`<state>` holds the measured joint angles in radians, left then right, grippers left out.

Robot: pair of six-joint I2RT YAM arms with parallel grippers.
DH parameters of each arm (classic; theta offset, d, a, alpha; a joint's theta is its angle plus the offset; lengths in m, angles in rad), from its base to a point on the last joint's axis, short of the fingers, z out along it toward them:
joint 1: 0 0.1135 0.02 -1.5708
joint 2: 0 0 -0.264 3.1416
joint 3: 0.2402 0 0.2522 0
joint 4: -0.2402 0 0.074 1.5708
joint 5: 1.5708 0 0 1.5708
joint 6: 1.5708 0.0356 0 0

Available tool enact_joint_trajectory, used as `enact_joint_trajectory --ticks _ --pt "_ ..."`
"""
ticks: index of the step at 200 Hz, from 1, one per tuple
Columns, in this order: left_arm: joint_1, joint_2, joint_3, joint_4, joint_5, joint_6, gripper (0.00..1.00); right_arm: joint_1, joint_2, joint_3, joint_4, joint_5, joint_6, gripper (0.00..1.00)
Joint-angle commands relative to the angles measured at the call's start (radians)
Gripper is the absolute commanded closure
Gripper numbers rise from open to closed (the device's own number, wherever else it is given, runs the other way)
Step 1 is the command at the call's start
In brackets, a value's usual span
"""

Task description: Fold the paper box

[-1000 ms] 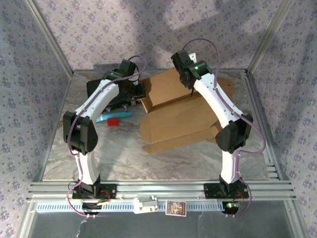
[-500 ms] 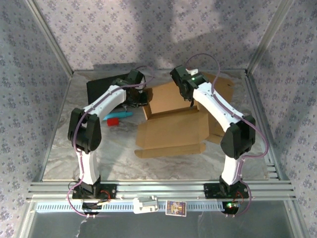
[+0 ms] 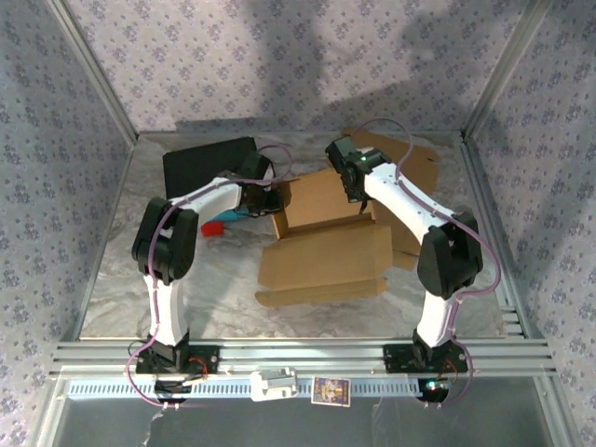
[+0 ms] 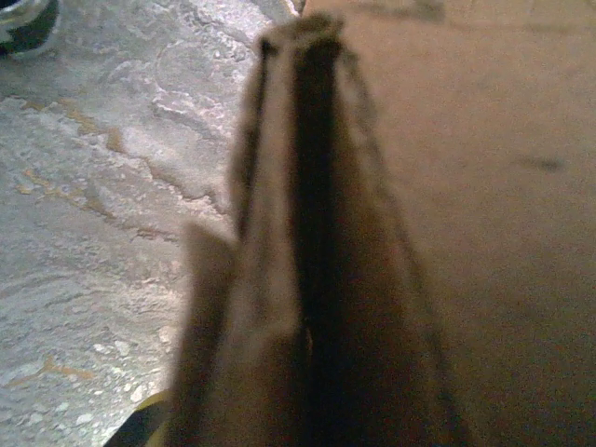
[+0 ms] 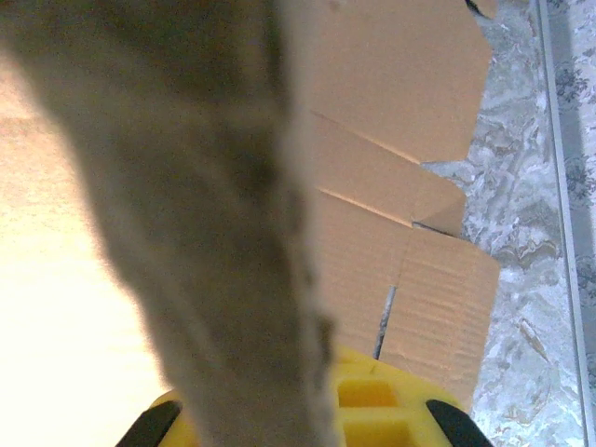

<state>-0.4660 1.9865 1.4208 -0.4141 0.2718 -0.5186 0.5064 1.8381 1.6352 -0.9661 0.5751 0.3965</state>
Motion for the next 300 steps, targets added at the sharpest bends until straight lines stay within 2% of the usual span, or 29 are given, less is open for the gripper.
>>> enact_joint_trajectory --ticks 1,16,37,56,75,98,116,155,169,181,213,241,271,300 --pt "-0.008 0.031 -0.022 0.063 0.005 -0.025 0.85 -0.006 -0.023 -0.020 -0.010 -0.055 0.021 1.00" --pt "-0.008 0.032 -0.023 0.066 0.005 -0.026 0.85 -0.008 -0.025 -0.020 -0.006 -0.058 0.019 1.00" --pt "-0.011 0.028 -0.023 0.054 -0.017 -0.024 0.92 -0.009 -0.022 -0.006 -0.017 -0.051 0.024 1.00" --pt "-0.019 0.026 -0.022 0.033 -0.052 -0.023 0.92 -0.010 -0.017 0.007 -0.024 -0.046 0.032 1.00" --pt "-0.039 0.026 -0.009 -0.027 -0.142 -0.012 0.92 -0.008 -0.014 0.015 -0.038 -0.034 0.048 1.00" --pt "-0.061 0.028 0.004 -0.097 -0.253 -0.037 1.00 -0.007 -0.013 0.014 -0.037 -0.035 0.055 1.00" --pt "-0.083 0.026 0.006 -0.142 -0.347 -0.070 1.00 -0.005 -0.010 0.014 -0.040 -0.039 0.062 1.00" --pt "-0.098 0.022 0.003 -0.094 -0.306 -0.074 1.00 -0.003 -0.004 0.018 -0.035 -0.058 0.054 1.00" --pt "-0.100 0.015 0.010 -0.078 -0.282 -0.072 0.92 -0.003 -0.001 0.019 -0.034 -0.065 0.052 1.00" --pt "-0.101 0.003 0.009 -0.056 -0.260 -0.073 0.81 -0.003 0.001 0.021 -0.031 -0.070 0.051 1.00" --pt "-0.100 -0.033 -0.003 -0.003 -0.178 -0.070 0.63 -0.012 0.010 0.023 -0.033 -0.083 0.045 1.00" --pt "-0.094 -0.079 -0.029 0.033 -0.111 -0.067 0.57 -0.030 0.010 0.021 -0.034 -0.101 0.039 1.00" --pt "-0.085 -0.089 -0.021 -0.005 -0.066 -0.061 0.53 -0.044 0.012 0.018 -0.034 -0.120 0.036 1.00" --pt "-0.080 -0.114 -0.056 0.041 -0.007 -0.050 0.51 -0.047 0.020 0.020 -0.036 -0.132 0.039 1.00"
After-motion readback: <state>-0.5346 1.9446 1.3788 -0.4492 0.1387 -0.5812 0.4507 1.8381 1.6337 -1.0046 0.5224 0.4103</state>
